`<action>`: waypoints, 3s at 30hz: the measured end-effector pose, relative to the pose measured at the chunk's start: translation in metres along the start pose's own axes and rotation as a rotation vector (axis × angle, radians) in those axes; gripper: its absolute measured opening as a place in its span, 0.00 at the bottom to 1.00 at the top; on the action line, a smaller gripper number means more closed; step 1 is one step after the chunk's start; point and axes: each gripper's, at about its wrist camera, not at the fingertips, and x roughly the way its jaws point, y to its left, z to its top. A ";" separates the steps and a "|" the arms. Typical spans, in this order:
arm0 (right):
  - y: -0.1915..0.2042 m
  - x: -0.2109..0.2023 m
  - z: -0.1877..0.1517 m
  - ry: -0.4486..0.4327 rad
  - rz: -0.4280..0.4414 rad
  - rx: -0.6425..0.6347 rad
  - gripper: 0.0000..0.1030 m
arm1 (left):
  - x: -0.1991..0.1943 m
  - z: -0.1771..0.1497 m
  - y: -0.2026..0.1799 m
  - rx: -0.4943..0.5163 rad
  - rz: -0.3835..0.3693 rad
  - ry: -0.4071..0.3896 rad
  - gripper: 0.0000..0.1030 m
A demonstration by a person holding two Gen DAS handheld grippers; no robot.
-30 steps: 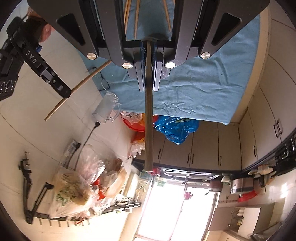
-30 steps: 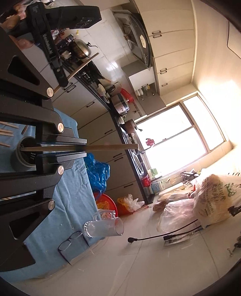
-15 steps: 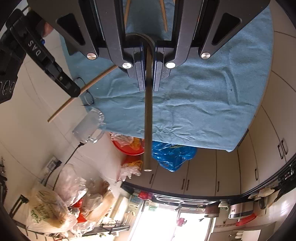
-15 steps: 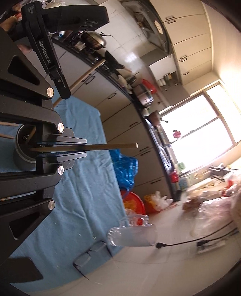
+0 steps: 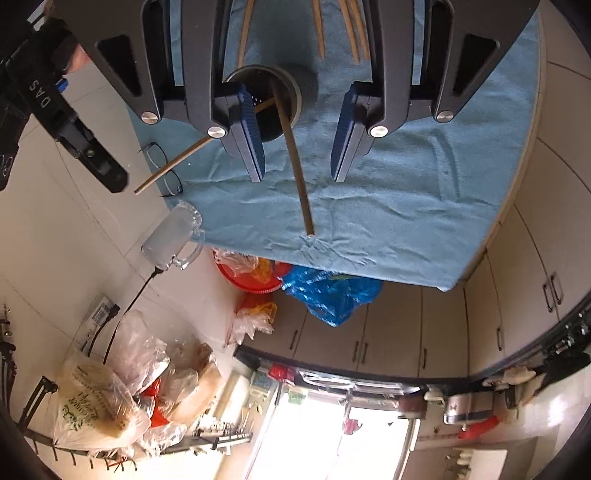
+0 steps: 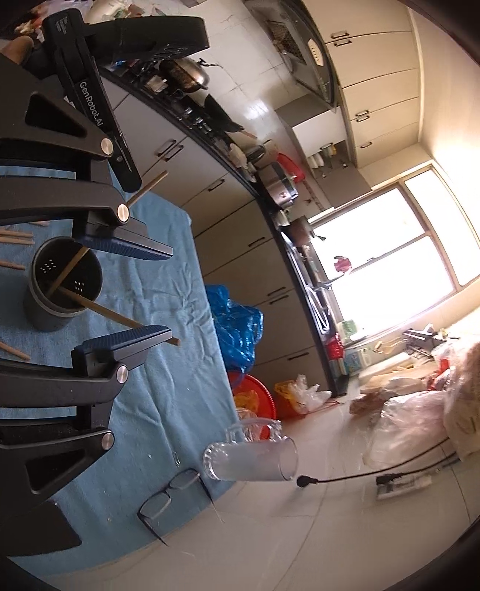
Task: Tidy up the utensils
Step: 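Lower both chopsticks into the holder cup and open both tools, then move both open tools back over the remaining chopsticks, then close the right tool on a chopstick while the left tool grasps another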
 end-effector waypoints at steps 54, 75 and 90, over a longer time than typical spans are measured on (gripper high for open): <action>-0.031 -0.078 -0.204 0.327 -0.169 -0.006 0.54 | -0.062 -0.236 0.006 0.154 0.333 0.029 0.50; -0.061 -0.054 -0.192 0.378 -0.160 0.105 0.36 | -0.052 -0.218 0.054 0.022 0.276 0.114 0.50; -0.083 -0.047 -0.176 0.399 -0.116 0.194 0.32 | -0.030 -0.194 0.071 -0.018 0.172 0.223 0.50</action>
